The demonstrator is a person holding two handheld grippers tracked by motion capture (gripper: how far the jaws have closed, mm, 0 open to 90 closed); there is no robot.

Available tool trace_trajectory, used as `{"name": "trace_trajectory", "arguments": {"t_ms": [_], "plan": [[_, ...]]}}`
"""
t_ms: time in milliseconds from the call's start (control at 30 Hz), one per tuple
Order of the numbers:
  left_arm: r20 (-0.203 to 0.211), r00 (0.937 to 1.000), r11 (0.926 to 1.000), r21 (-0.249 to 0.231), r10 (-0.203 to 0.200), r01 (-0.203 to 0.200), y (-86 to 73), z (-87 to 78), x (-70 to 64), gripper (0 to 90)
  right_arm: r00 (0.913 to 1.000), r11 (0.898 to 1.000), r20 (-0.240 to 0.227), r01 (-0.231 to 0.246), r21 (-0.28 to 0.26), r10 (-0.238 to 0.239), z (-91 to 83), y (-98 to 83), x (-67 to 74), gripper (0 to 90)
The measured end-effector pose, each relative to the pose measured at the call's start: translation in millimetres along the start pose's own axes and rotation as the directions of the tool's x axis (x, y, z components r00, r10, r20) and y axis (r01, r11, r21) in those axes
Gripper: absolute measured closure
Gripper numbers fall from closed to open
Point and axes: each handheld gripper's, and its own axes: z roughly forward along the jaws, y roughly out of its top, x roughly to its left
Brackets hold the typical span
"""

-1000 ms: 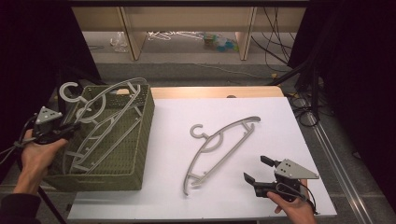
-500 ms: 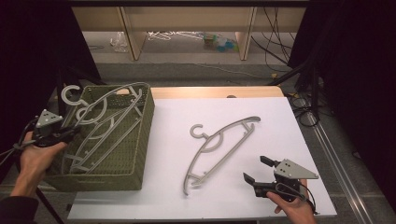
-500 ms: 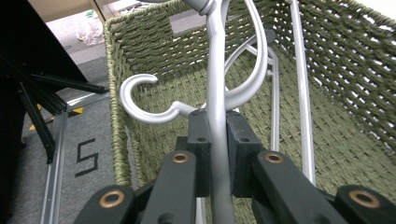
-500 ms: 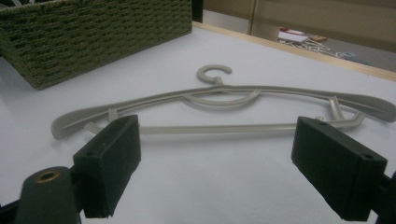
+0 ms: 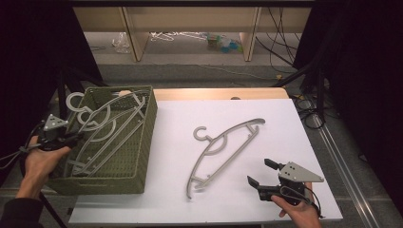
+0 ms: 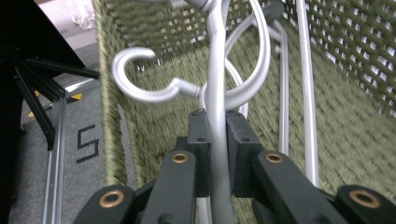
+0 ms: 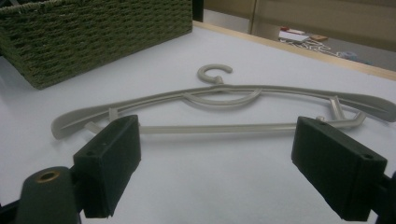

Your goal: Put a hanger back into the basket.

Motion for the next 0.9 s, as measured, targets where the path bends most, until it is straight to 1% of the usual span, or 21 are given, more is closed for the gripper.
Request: {"name": "trace_trajectory", "arguments": {"t_ms": [33,67,100,133,200,233,300,333,367,433,500,533,567,633,667,700,733,767,800,867,900], "plan": [[0.001,1.0000,1.0000,0.003,0.006,-0.006,0.3,0.2,-1.0,81.6,1.0000,1.000,0.000,0.000,-0.001,0.000,-0.1,0.1,0.0,16.7],[0.002,0.9995,0.9991,0.026,0.033,-0.033,0.9,-1.7,0.5,81.6,1.0000,1.000,0.000,0.000,0.000,0.000,-0.1,0.1,0.0,16.7],[0.006,0.9998,0.9995,0.024,0.020,-0.020,0.8,-2.2,0.9,81.6,1.0000,1.000,0.000,0.001,0.000,-0.001,-0.1,0.0,0.0,16.7],[0.005,0.9997,0.9992,0.030,0.025,-0.025,0.9,-2.7,2.4,81.6,1.0000,1.000,-0.005,-0.002,-0.021,0.002,1.6,-0.5,0.1,16.7],[-0.007,0.9992,0.9979,0.052,0.039,-0.038,1.2,-1.2,2.3,81.6,1.0000,1.000,0.000,0.001,-0.001,-0.001,-0.1,0.0,0.0,16.7],[-0.007,0.9992,0.9974,0.060,0.039,-0.039,1.5,0.0,1.4,81.6,1.0000,1.000,-0.005,-0.003,-0.021,0.003,1.3,-0.5,0.1,16.7],[0.010,0.9985,0.9969,0.059,0.053,-0.053,2.5,2.2,0.0,81.6,1.0000,1.000,-0.003,-0.002,-0.013,0.002,0.6,-0.4,-0.2,16.7],[0.021,0.9977,0.9957,0.064,0.065,-0.066,2.6,4.0,-1.2,81.6,1.0000,1.000,-0.006,-0.003,-0.028,0.003,2.0,-0.8,-0.1,16.7],[0.027,0.9976,0.9949,0.077,0.064,-0.066,2.4,6.8,-3.3,81.6,1.0000,1.000,-0.006,-0.002,-0.020,0.002,1.3,-0.5,-0.1,16.7],[0.024,0.9988,0.9949,0.091,0.042,-0.044,1.2,12.6,-6.5,81.5,0.9998,1.000,-0.012,-0.014,-0.010,0.014,1.0,-0.3,1.1,16.7],[0.029,0.9991,0.9943,0.102,0.030,-0.033,-0.5,16.6,-5.2,81.4,0.9998,1.000,-0.012,-0.017,-0.011,0.017,0.8,-0.3,1.2,16.7],[0.030,0.9993,0.9941,0.106,0.021,-0.024,-1.8,18.6,-4.9,81.5,0.9998,1.000,-0.011,-0.017,-0.015,0.017,1.1,-0.5,1.0,16.7],[0.029,0.9994,0.9934,0.113,0.016,-0.019,-3.2,19.9,-4.1,81.4,1.0000,0.999,-0.008,-0.005,-0.039,0.005,2.7,-0.9,0.0,16.7],[0.022,0.9998,0.9930,0.119,-0.002,-0.001,-5.1,21.4,-2.7,81.3,0.9999,0.999,-0.010,-0.004,-0.040,0.004,3.1,-0.9,-0.1,16.7],[0.014,0.9999,0.9921,0.125,-0.009,0.007,-5.5,22.2,-2.5,81.2,1.0000,1.000,-0.005,-0.002,-0.021,0.002,1.4,-0.4,-0.1,16.7],[0.008,0.9999,0.9914,0.130,-0.014,0.013,-5.6,24.0,-3.1,81.1,1.0000,1.000,-0.005,-0.001,-0.020,0.001,1.5,-0.4,0.0,16.7],[0.007,0.9999,0.9905,0.137,-0.012,0.011,-5.4,25.3,-3.4,81.1,1.0000,1.000,0.000,0.002,-0.001,-0.002,-0.1,0.1,-0.1,16.7],[0.003,1.0000,0.9881,0.154,-0.006,0.005,-5.0,25.6,-2.9,81.0,1.0000,1.000,-0.001,0.002,-0.001,-0.002,-0.1,0.2,-0.1,16.7],[0.003,0.9998,0.9885,0.150,-0.018,0.017,-5.0,27.3,-3.0,80.8,0.9998,1.000,-0.013,-0.016,-0.010,0.016,1.0,-0.3,1.1,16.7],[0.004,1.0000,0.9861,0.166,-0.006,0.005,-4.5,28.2,-1.9,79.7,1.0000,1.000,-0.005,-0.003,-0.023,0.003,1.4,-0.4,0.1,16.7],[0.003,1.0000,0.9856,0.169,-0.004,0.004,-4.8,29.2,-2.8,78.3,0.9998,1.000,-0.011,-0.017,-0.013,0.017,1.0,-0.4,1.0,16.7]]}}
